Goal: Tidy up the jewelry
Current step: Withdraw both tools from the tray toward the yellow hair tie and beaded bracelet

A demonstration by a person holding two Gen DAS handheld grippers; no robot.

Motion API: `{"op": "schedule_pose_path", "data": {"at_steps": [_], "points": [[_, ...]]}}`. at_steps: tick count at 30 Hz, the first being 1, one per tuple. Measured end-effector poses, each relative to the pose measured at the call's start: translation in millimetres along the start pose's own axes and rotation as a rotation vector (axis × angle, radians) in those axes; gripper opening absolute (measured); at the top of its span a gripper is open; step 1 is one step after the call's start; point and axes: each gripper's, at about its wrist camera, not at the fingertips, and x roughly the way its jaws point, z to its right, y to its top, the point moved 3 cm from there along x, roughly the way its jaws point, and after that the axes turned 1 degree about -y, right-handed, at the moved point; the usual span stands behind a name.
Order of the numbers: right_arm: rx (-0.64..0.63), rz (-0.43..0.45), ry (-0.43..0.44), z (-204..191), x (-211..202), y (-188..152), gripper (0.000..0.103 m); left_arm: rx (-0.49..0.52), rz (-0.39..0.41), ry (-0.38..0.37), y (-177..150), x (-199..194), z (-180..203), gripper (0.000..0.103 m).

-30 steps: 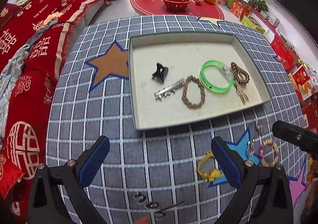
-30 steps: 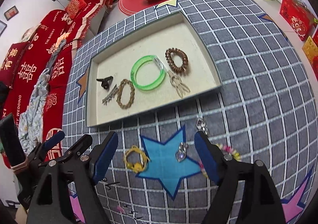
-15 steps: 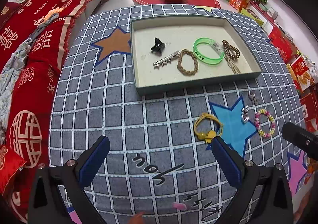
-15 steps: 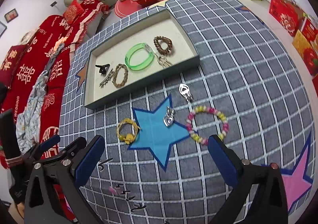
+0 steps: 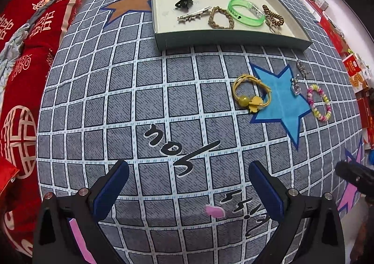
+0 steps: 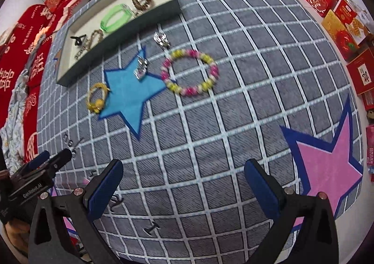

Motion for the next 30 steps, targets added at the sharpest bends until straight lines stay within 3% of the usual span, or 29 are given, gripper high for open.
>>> {"op": "schedule_pose_path", "data": {"at_steps": [5,11,16,26,30], "points": [[-0.007,-0.015,-0.018,8,5,-3,0.103,-0.014,-0.013,-0.025,1,7,5,0.103],[0.015,0.004,-0.041,21,4,10,0.103,0.036,0.011,0.037,10,11,19,0.103],[0.034,0.023,-0.055,33,5,25,0.102,-0.001,0.004,0.019,25,20,18,0.103],[0.044,0.043,-0.083,33,14,68,0.089,0.017,0.032,0.018,68,37,32,0.103],[0.024,0.037,-0.113,27,24,82,0.077,0.042,0.039,0.022,87,47,44,0.103]]}}
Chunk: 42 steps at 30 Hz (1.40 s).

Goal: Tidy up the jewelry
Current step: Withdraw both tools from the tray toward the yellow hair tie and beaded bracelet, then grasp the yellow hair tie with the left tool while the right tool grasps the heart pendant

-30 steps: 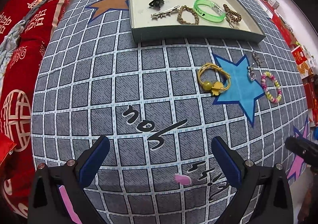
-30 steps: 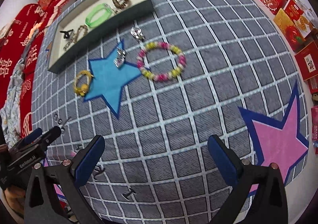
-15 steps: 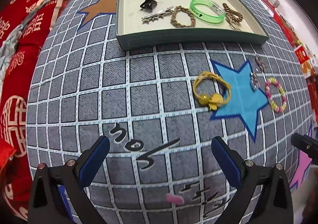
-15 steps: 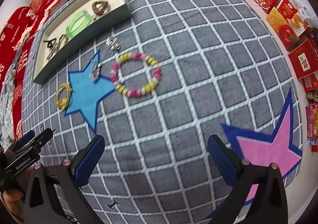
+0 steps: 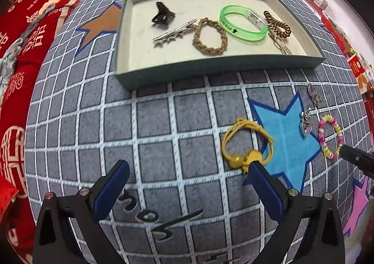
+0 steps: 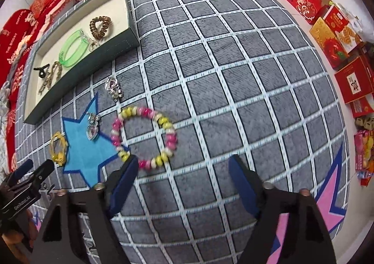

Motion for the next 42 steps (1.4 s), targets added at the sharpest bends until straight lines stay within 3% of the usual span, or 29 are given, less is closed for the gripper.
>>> {"op": "schedule_pose_path", "data": {"at_steps": [7,12,15,18,23,26,31,33,42], "points": [[-0.090,0.060,0.015,-21,-8,26,0.076,0.029,0.003,-0.007,40,26,31,0.101],[-0.161,0.083,0.040,-54,-1,47,0.075,0.056,0.011,-0.003,66,41,57,0.088],[-0.196,0.073,0.035,-65,8,52,0.068,0.073,0.019,-0.011,71,45,70,0.084],[-0.212,0.050,0.021,-72,20,58,0.054,0.091,0.027,-0.013,73,45,79,0.077],[-0.258,0.063,-0.023,-88,23,63,0.051,0.083,0.029,-0.014,76,47,80,0.074],[-0.288,0.066,-0.048,-109,28,63,0.045,0.085,0.029,-0.019,78,45,82,0.066],[-0.300,0.068,-0.047,-126,29,59,0.023,0.103,0.036,-0.030,67,39,82,0.043],[-0.303,0.070,-0.046,-131,30,59,0.017,0.114,0.038,-0.039,66,39,83,0.018],[-0.221,0.057,0.047,-92,17,60,0.017,0.029,0.026,-0.147,54,36,81,0.016]]}}
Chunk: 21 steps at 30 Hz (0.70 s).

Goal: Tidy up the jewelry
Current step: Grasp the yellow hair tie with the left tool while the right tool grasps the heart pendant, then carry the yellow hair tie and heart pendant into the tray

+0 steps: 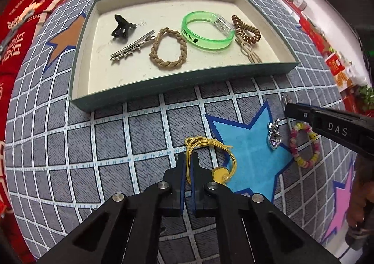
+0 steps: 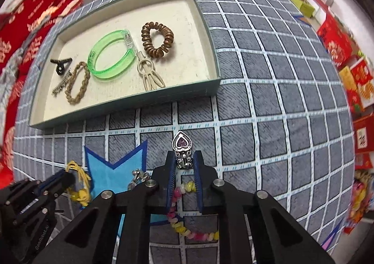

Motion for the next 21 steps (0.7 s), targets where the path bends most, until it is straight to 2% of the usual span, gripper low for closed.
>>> {"op": "schedule_pose_path", "data": {"at_steps": [9,15,21], "points": [[0.077,-0.005,0.099,23,-23,-21,0.017,-0.009,0.045,-0.035,-10,-32,2,0.016],[0.113,0.001,0.135,25,-35,-35,0.017,-0.023,0.077,-0.055,-32,-82,-40,0.016],[0.122,0.014,0.158,23,-51,-33,0.017,-0.037,0.121,-0.064,-25,-117,-60,0.015]]}}
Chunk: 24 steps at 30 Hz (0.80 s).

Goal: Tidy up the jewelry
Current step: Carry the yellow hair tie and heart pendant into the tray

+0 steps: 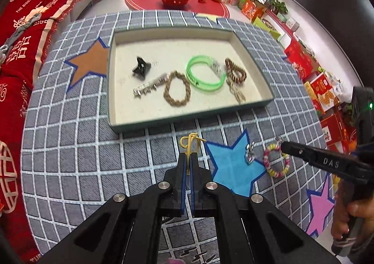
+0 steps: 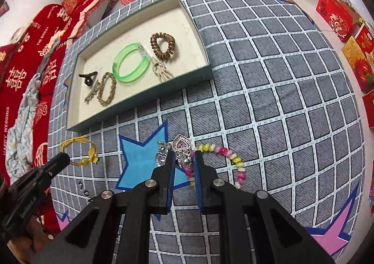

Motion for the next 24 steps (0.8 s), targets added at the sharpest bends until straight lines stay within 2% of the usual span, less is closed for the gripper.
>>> {"op": "schedule_pose_path", "data": {"at_steps": [6,13,24], "points": [[-0.004,0.025,0.023,-7,-18,19,0.017,-0.017,0.046,0.000,21,-19,-10,0.016],[-0.036,0.054,0.033,-23,-26,51,0.017,-0.038,0.068,0.013,49,-18,-18,0.016],[-0.083,0.068,0.029,-38,-11,114,0.017,-0.070,0.029,0.044,76,15,-36,0.016]]}}
